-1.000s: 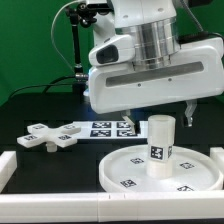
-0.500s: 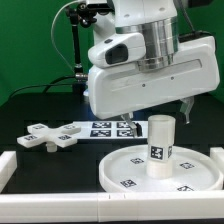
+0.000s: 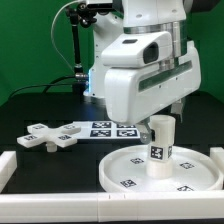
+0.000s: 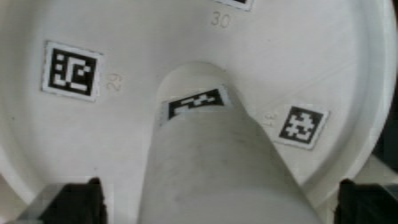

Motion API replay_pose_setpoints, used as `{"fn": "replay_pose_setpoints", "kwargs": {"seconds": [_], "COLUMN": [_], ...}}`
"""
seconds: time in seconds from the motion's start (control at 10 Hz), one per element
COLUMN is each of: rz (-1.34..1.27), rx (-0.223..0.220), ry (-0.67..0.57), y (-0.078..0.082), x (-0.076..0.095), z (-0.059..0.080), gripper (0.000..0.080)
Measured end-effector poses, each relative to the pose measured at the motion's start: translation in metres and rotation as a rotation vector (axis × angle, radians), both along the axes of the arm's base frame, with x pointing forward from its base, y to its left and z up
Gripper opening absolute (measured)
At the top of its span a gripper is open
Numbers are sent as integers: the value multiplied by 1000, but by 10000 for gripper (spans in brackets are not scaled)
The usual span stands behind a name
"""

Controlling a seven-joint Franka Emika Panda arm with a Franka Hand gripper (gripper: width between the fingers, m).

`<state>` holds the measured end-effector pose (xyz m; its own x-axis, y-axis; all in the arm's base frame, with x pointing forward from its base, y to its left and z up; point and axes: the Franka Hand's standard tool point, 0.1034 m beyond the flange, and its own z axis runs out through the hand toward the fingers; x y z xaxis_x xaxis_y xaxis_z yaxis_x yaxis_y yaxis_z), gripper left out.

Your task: Assemble round table

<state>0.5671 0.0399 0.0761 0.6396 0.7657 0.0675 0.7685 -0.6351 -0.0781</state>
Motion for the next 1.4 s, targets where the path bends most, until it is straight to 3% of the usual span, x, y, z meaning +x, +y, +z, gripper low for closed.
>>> {"fn": "replay_pose_setpoints", "kwargs": {"seconds": [0.3, 0.8, 1.4], "rz": [154, 610, 987], "rx": [1, -68, -103], "ry": [-15, -63, -54], "y": [-3, 8, 5], "x": [0, 5, 5], "z": [-1, 2, -2], "gripper": [649, 649, 649]}}
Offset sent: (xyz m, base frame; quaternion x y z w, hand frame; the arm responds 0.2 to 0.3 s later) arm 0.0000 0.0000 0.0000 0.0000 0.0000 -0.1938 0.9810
